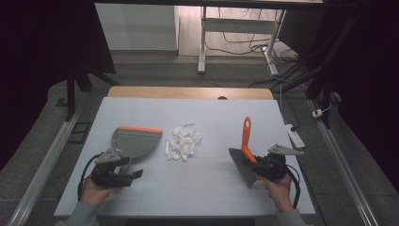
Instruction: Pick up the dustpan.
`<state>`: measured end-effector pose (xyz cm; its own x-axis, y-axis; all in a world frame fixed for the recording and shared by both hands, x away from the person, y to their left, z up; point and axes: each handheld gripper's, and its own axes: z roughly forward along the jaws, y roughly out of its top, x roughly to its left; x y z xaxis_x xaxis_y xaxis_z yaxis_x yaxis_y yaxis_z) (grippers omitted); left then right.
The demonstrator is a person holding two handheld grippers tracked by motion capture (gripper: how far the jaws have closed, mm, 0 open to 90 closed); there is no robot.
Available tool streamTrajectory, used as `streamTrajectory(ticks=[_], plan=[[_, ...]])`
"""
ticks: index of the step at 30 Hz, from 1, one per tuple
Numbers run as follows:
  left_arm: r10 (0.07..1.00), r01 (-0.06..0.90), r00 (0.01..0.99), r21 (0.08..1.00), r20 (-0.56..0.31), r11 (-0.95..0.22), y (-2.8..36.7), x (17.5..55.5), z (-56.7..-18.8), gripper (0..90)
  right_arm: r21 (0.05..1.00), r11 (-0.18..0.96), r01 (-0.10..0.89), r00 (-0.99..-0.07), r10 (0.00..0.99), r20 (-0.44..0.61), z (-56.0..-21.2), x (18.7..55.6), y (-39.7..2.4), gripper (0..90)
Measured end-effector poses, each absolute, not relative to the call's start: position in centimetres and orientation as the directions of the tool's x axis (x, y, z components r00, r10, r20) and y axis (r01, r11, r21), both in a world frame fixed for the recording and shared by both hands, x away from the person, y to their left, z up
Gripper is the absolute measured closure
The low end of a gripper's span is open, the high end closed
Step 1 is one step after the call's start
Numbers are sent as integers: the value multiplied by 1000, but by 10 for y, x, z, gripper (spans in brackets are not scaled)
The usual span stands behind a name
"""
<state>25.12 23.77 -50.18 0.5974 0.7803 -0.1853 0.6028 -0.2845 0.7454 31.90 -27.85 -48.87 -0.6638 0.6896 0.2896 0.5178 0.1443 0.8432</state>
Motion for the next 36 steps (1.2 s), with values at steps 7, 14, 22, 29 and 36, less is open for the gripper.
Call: streamTrajectory(ticks=[7,14,22,29,36], plan=[[780,600,597,749,-186,-281,238,250,-501,237,845,141,515,-662,692,288,-488,318,-280,700],[779,598,598,751,-187,-279,238,250,-500,237,846,143,514,-663,692,286,-488,318,-279,700],[776,590,605,755,-180,-285,237,249,-497,237,848,140,511,-664,691,286,-487,318,-280,700],[773,564,618,767,-146,-306,232,243,-485,237,847,143,511,-663,693,283,-488,318,-280,700],[784,564,609,762,-124,-318,229,240,-477,237,849,143,509,-664,693,281,-487,317,-280,700]])
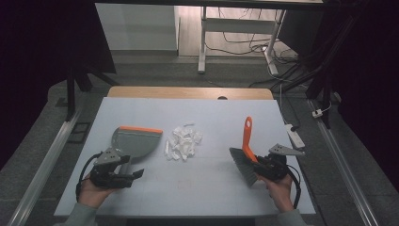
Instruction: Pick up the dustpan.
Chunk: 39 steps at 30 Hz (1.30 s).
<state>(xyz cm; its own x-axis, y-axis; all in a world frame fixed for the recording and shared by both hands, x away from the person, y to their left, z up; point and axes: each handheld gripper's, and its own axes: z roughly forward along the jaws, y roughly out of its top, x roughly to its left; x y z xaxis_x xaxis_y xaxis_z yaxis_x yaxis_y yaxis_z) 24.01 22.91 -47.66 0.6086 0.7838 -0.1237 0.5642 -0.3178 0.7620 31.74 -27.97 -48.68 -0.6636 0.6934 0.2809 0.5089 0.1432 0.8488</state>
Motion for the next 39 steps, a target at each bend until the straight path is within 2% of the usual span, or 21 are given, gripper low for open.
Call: streamTrajectory(ticks=[7,17,24,39], plan=[[819,608,562,731,-120,-310,236,241,-471,236,850,137,508,-661,695,283,-487,318,-280,700],[886,706,444,660,-133,-255,249,250,-480,228,849,143,509,-662,695,280,-487,318,-280,700],[930,771,340,607,-138,-192,253,259,-492,186,848,143,510,-662,695,280,-488,318,-280,700],[951,841,258,524,-170,-134,245,282,-509,178,845,150,513,-661,697,278,-488,318,-279,700]])
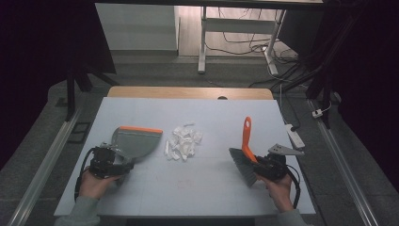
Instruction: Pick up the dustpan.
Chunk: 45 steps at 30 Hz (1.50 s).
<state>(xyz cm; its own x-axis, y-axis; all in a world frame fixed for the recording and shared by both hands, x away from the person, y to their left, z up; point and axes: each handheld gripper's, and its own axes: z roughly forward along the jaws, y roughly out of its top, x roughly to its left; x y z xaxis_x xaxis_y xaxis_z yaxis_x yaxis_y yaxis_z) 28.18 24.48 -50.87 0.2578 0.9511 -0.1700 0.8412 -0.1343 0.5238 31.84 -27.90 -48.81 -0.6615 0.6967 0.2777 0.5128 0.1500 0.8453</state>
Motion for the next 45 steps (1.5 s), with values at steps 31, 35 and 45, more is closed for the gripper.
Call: streamTrajectory(ticks=[31,35,45], plan=[[940,855,219,516,-262,-55,245,294,-527,491,846,155,509,-659,703,268,-488,319,-280,699],[937,850,225,524,-265,-56,245,294,-526,578,847,156,508,-659,704,266,-488,319,-280,699],[940,844,211,535,-269,-36,250,293,-525,612,847,156,508,-658,705,265,-488,319,-280,700]])
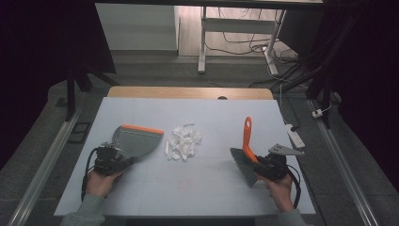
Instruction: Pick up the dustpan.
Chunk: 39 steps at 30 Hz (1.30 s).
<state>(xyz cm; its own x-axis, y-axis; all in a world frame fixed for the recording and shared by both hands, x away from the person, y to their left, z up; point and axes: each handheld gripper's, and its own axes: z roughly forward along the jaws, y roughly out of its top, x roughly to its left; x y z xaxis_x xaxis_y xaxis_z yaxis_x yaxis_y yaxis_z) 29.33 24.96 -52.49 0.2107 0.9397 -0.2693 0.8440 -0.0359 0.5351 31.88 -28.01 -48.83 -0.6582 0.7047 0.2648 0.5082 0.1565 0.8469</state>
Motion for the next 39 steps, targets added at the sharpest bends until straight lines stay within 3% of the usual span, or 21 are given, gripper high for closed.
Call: streamTrajectory(ticks=[24,39], plan=[[917,776,273,630,-292,-31,264,284,-512,619,856,144,497,-663,699,267,-485,317,-279,700],[875,719,377,692,-304,-69,282,274,-498,619,863,127,489,-663,697,273,-483,316,-281,700]])
